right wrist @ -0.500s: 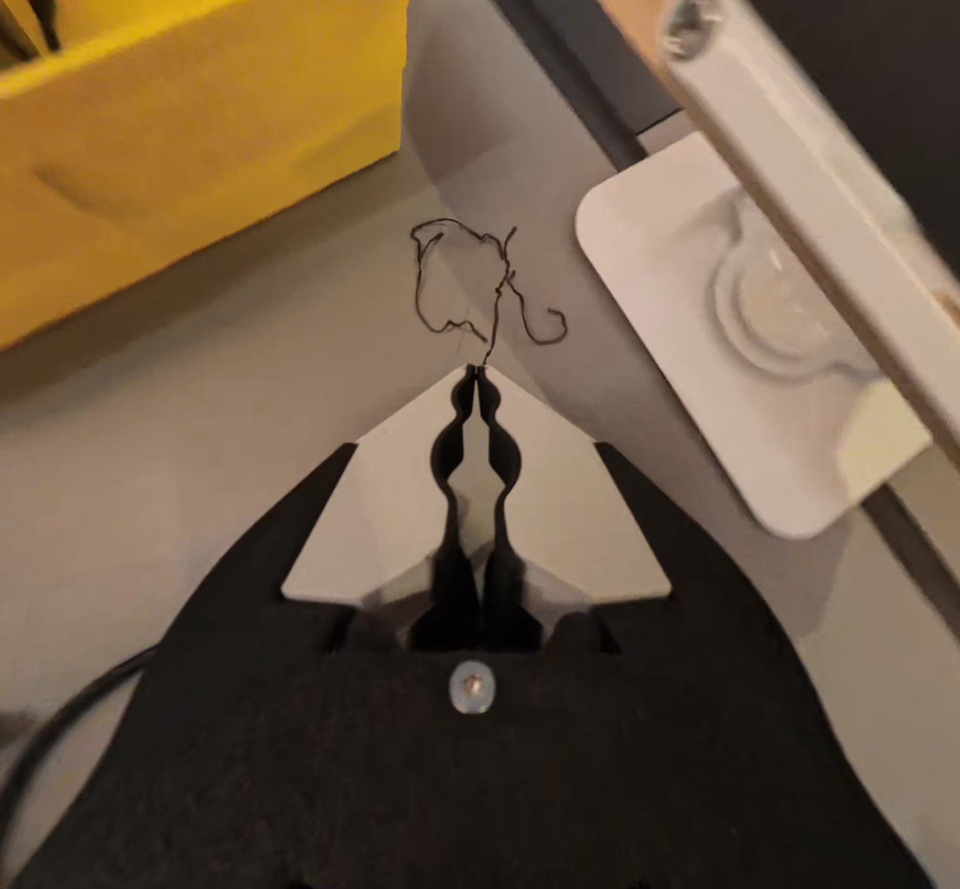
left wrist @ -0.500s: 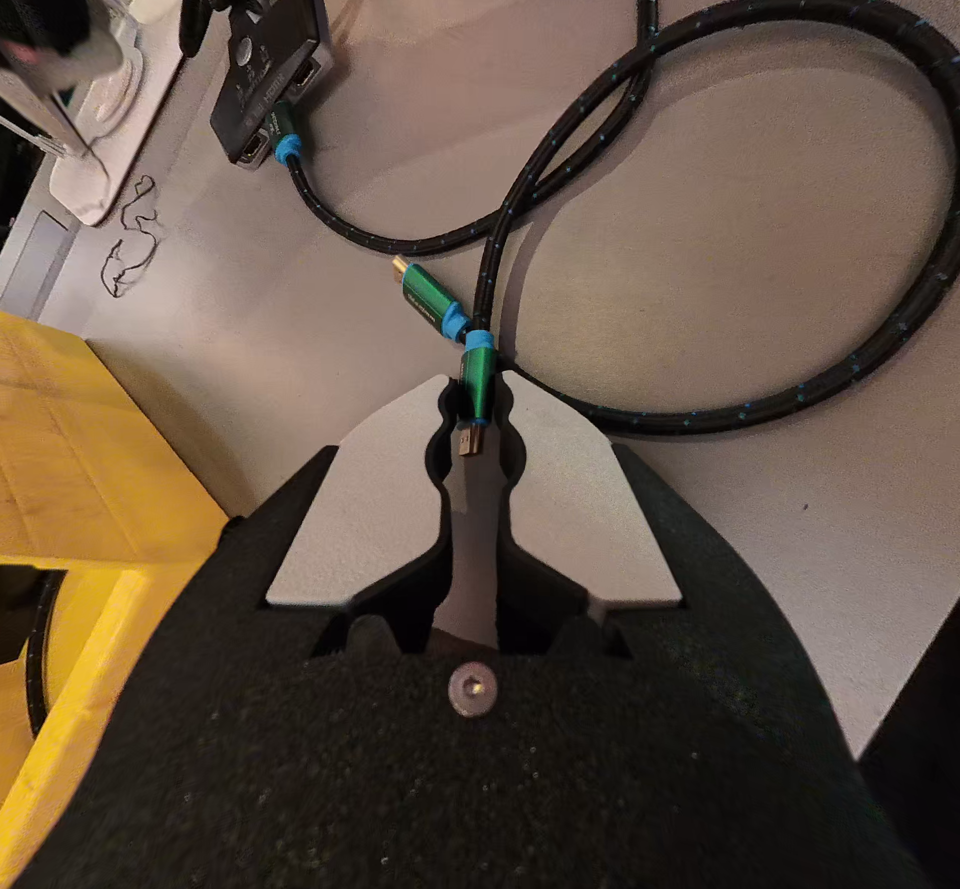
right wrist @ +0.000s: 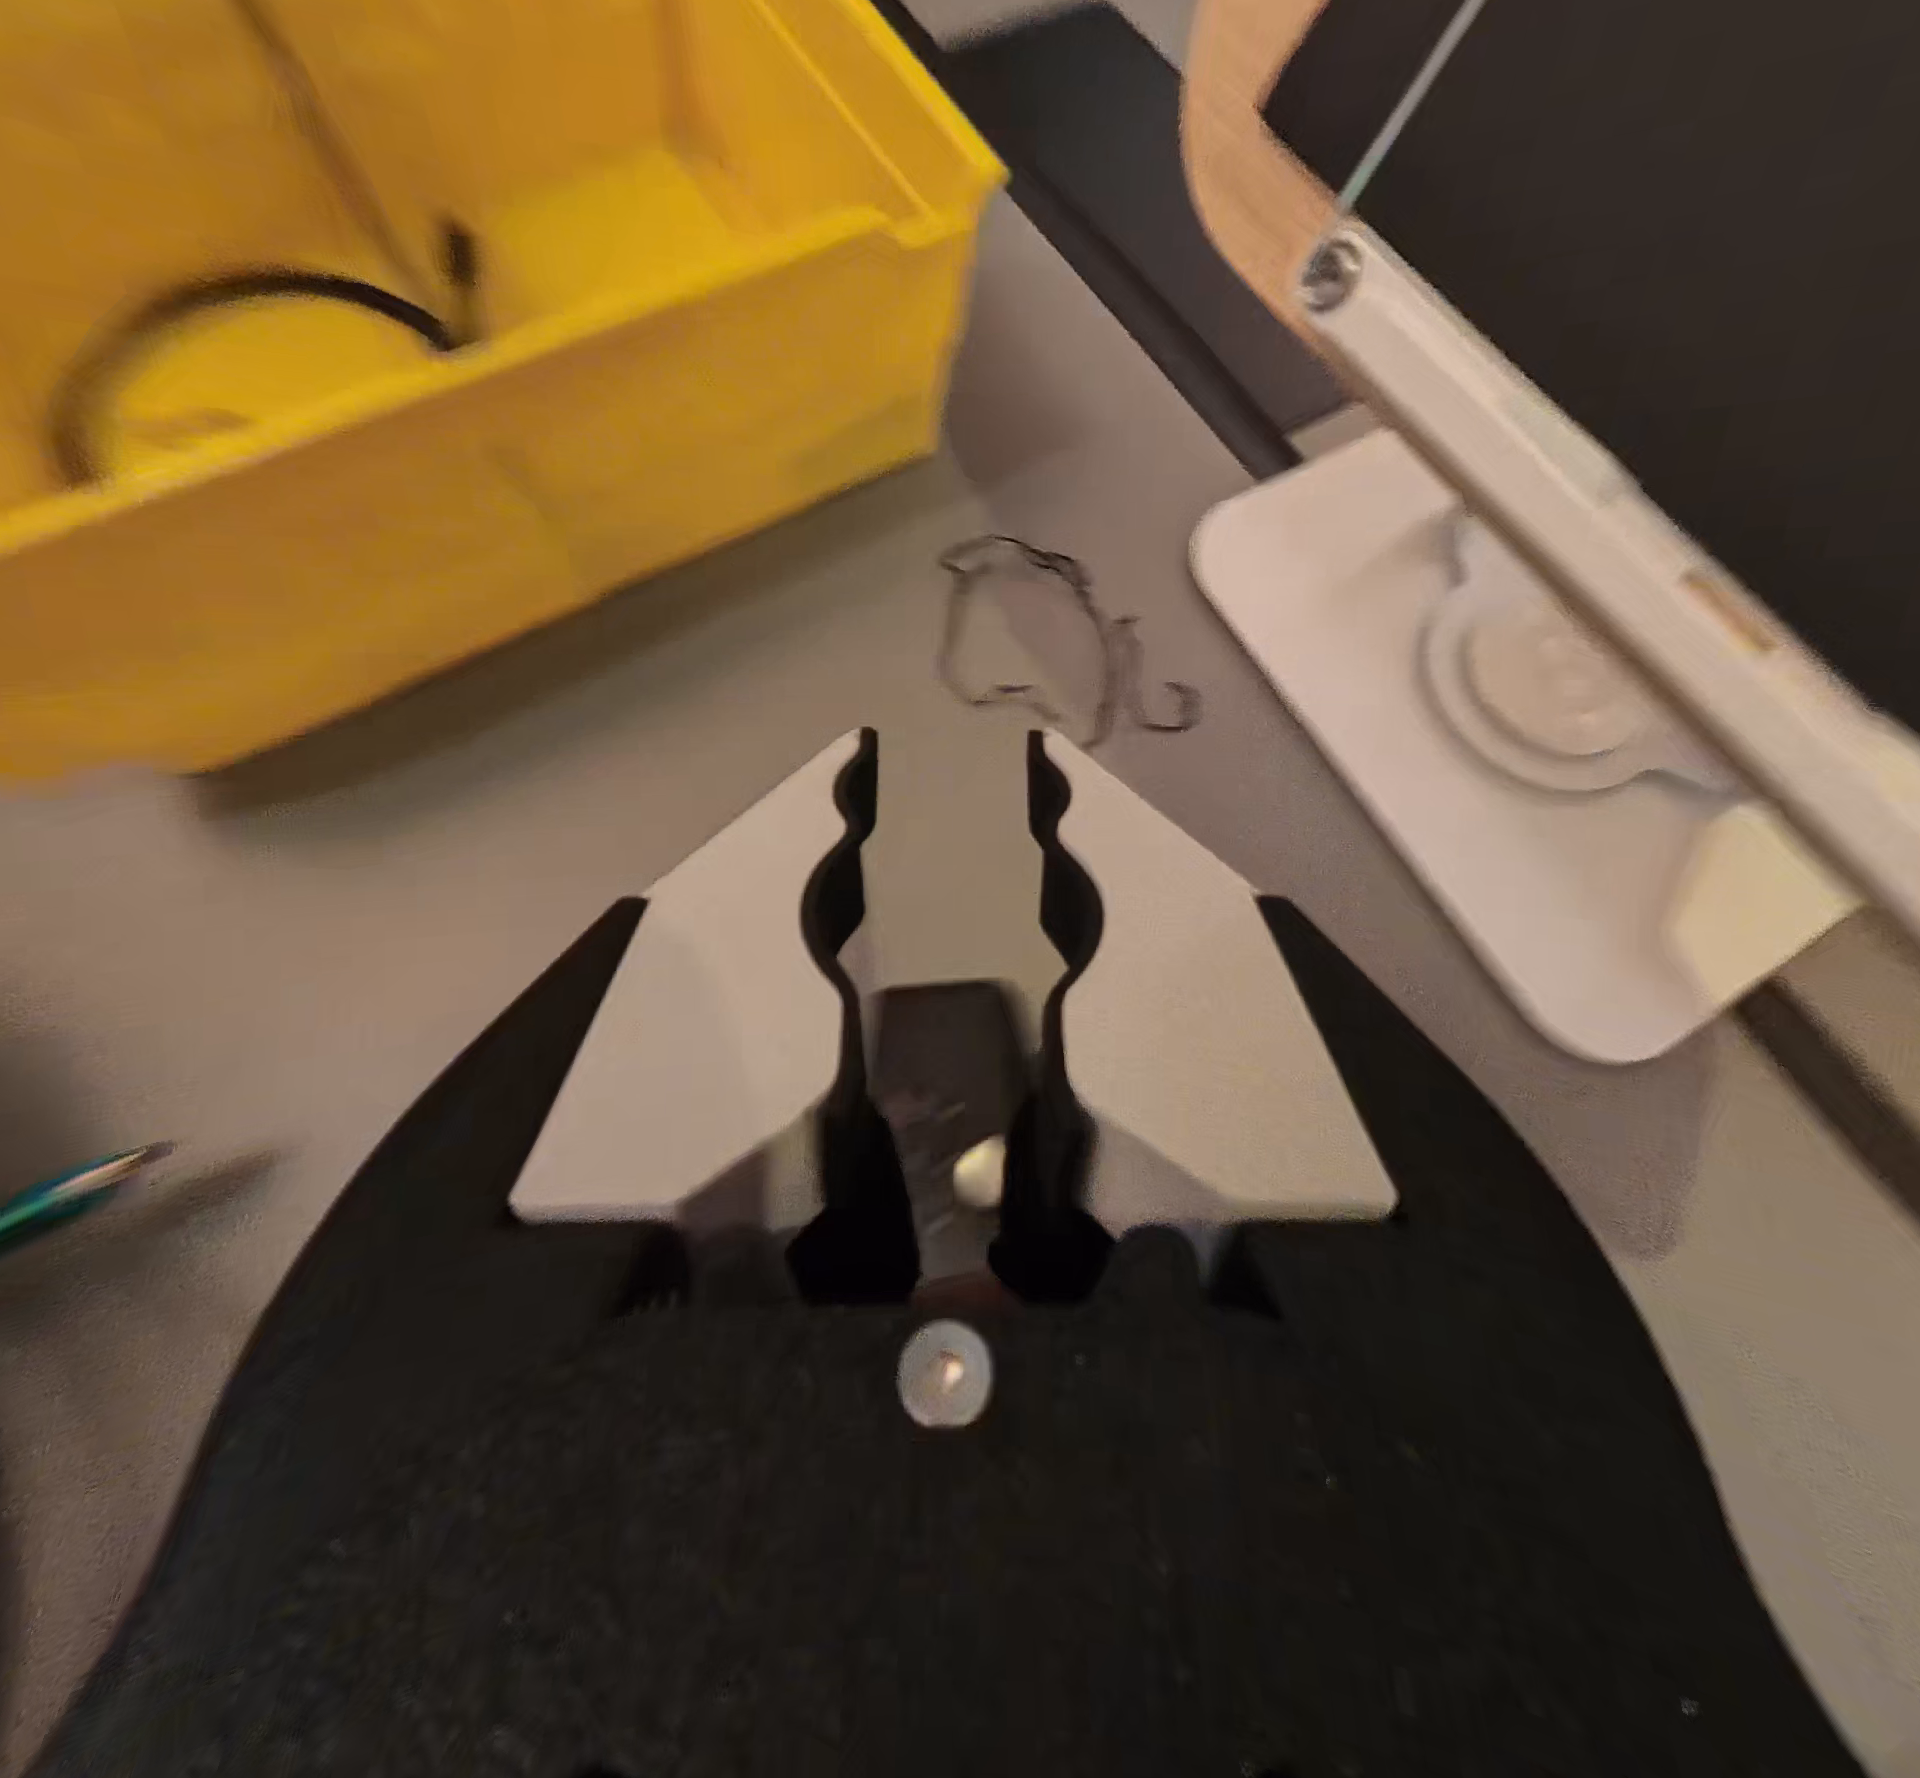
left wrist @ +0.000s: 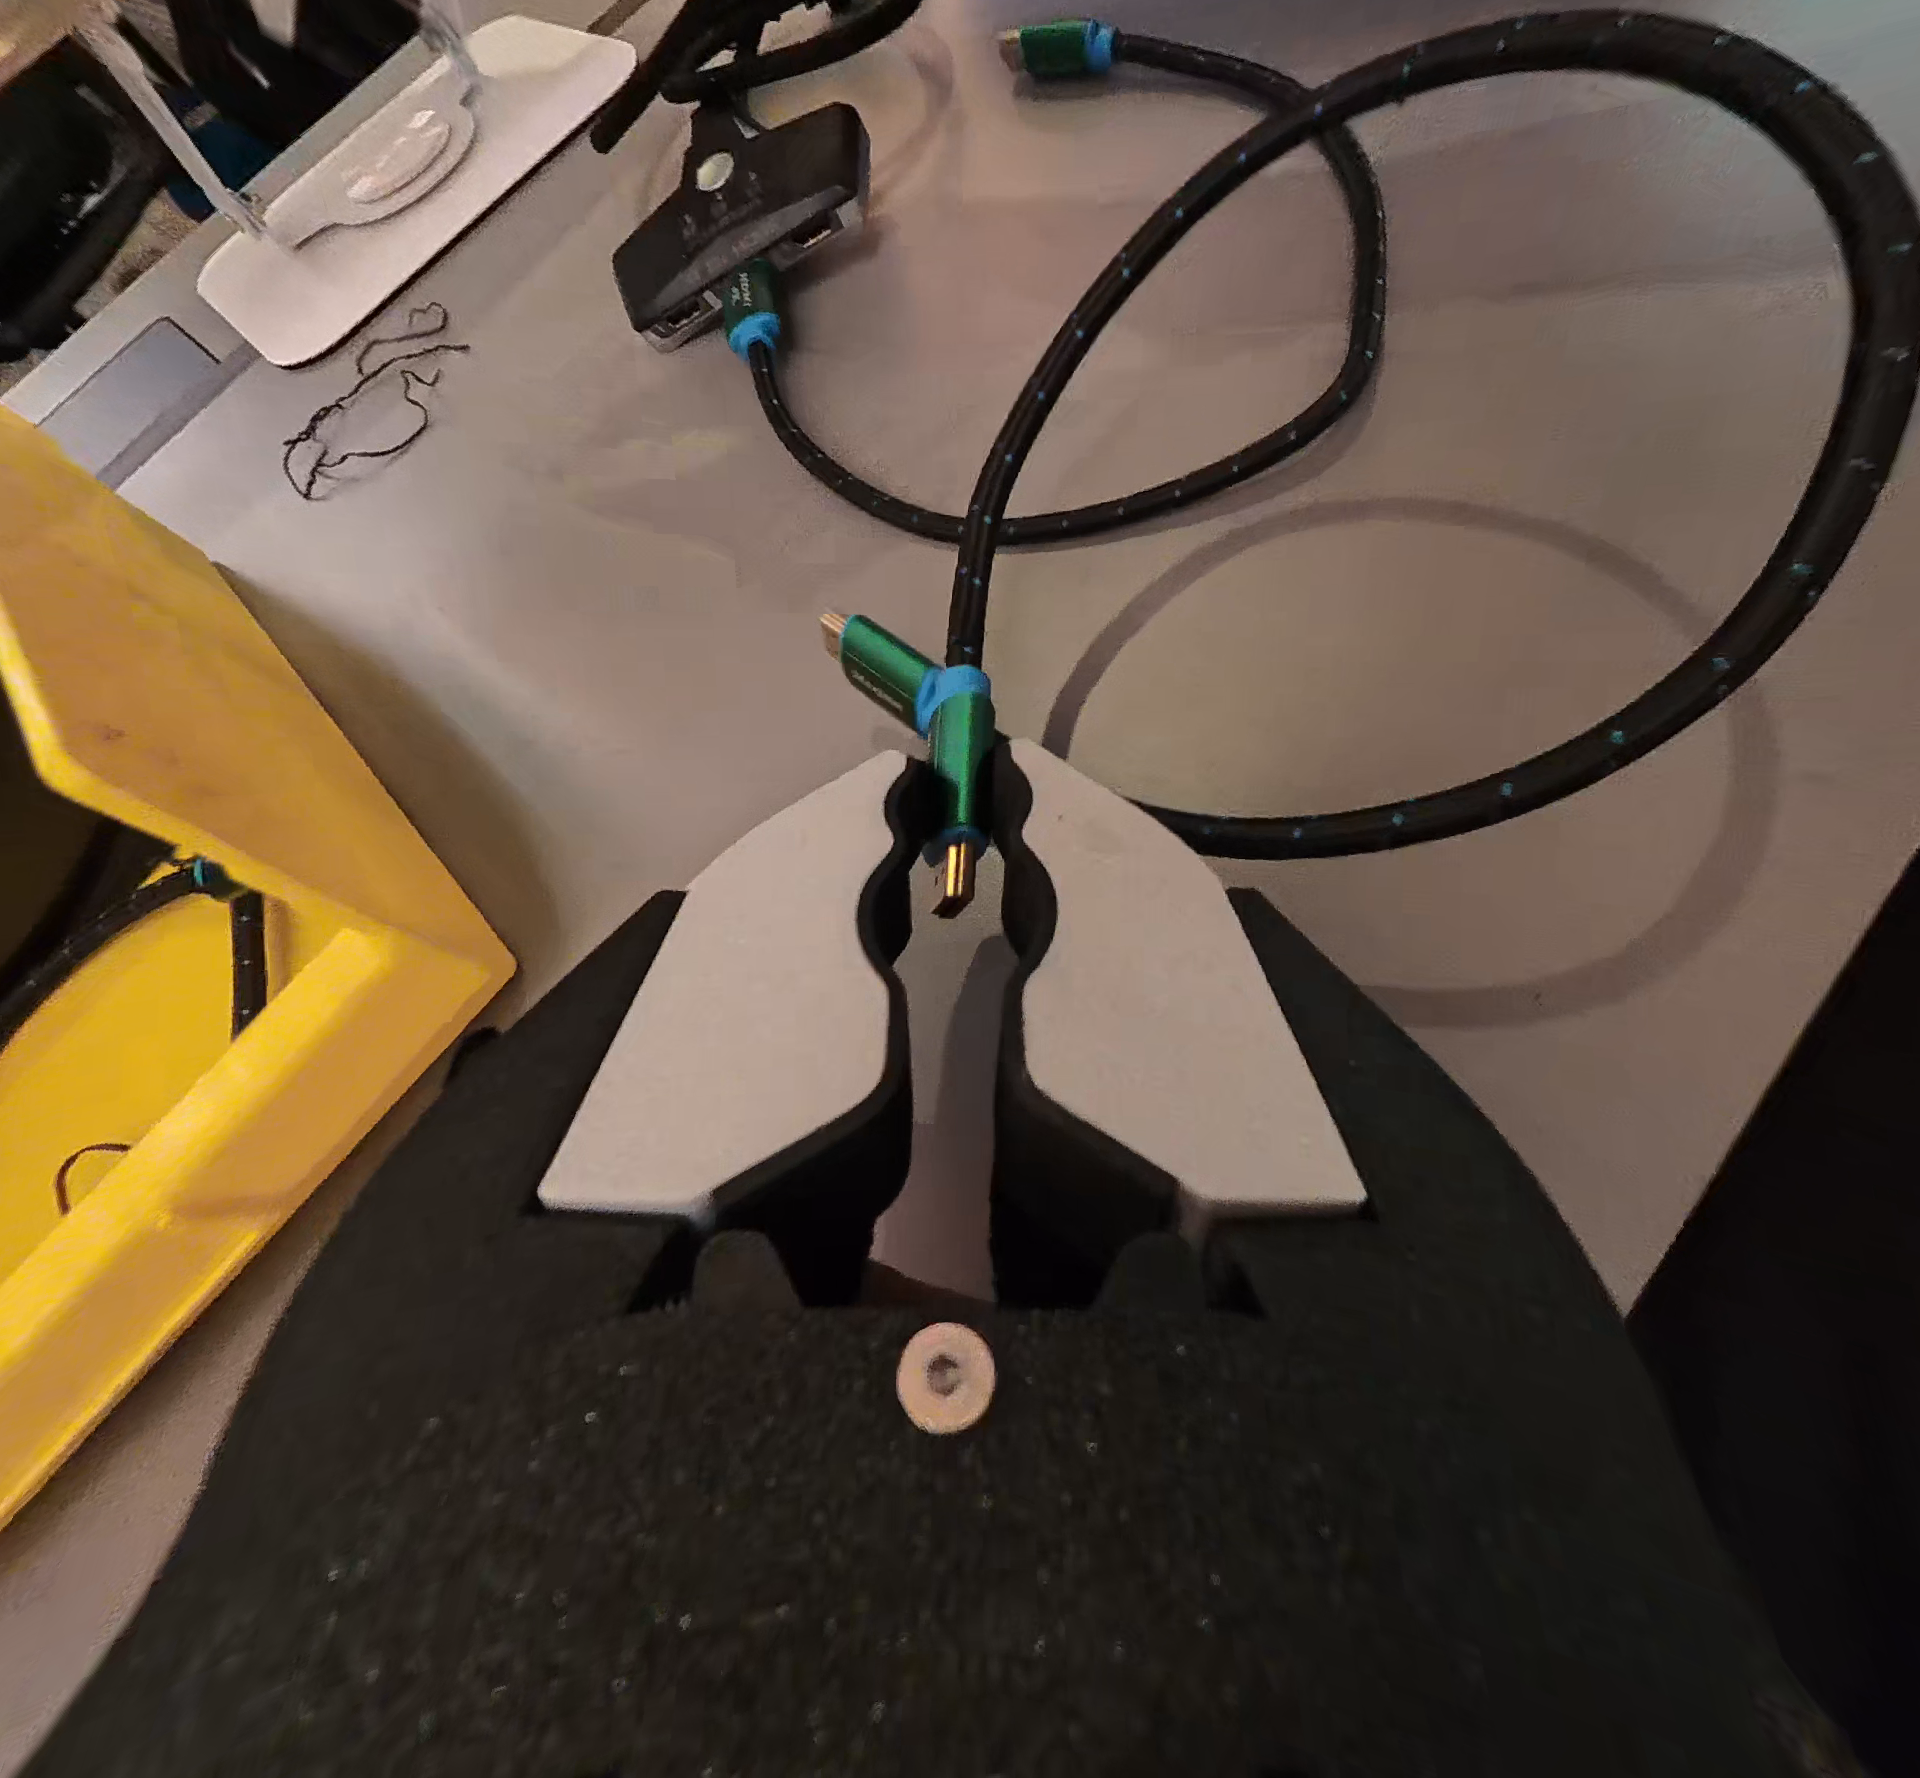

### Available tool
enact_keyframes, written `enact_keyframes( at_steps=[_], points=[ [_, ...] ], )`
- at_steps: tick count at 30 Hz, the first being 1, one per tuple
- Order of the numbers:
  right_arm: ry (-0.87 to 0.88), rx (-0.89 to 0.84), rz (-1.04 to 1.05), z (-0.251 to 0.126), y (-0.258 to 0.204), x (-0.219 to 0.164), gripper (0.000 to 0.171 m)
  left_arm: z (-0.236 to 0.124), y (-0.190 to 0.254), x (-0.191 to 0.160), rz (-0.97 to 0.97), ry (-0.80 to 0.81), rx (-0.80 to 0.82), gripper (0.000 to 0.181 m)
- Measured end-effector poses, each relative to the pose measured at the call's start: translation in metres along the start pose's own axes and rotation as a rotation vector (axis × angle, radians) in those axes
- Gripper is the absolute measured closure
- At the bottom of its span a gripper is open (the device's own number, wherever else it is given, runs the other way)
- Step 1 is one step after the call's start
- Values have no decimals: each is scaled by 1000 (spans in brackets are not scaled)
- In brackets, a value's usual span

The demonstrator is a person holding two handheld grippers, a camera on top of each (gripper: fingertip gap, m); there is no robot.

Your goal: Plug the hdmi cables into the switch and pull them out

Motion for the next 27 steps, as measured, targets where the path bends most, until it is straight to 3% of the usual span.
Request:
enact_keyframes(
  at_steps=[5,9,12,18,21,24,27],
  points=[
    [304,266,112,-77,-103,-70,137,-11,-4,13,-36,96,42,170],
    [344,251,83,-106,-164,-123,137,-16,3,22,47,184,47,169],
    [352,204,79,-113,-179,-145,138,-17,12,26,236,234,120,169],
    [384,307,127,-131,-181,-154,137,-22,37,29,600,370,205,169],
    [312,445,65,-125,-204,-150,136,-23,48,29,644,418,156,169],
    [263,437,-7,-111,-218,-150,136,-23,54,32,635,470,94,169],
    [324,530,72,-104,-219,-155,136,-23,56,36,607,528,65,169]
  ],
)
Point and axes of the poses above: each gripper's, where its closed fingertips meet, z out along the fingers, x out of its top, y = z × x across the jaws, the point moved 10 cm from there along -z, back along the fingers, and after that the axes turned 12 degrees about x, right-handed, at the moved point
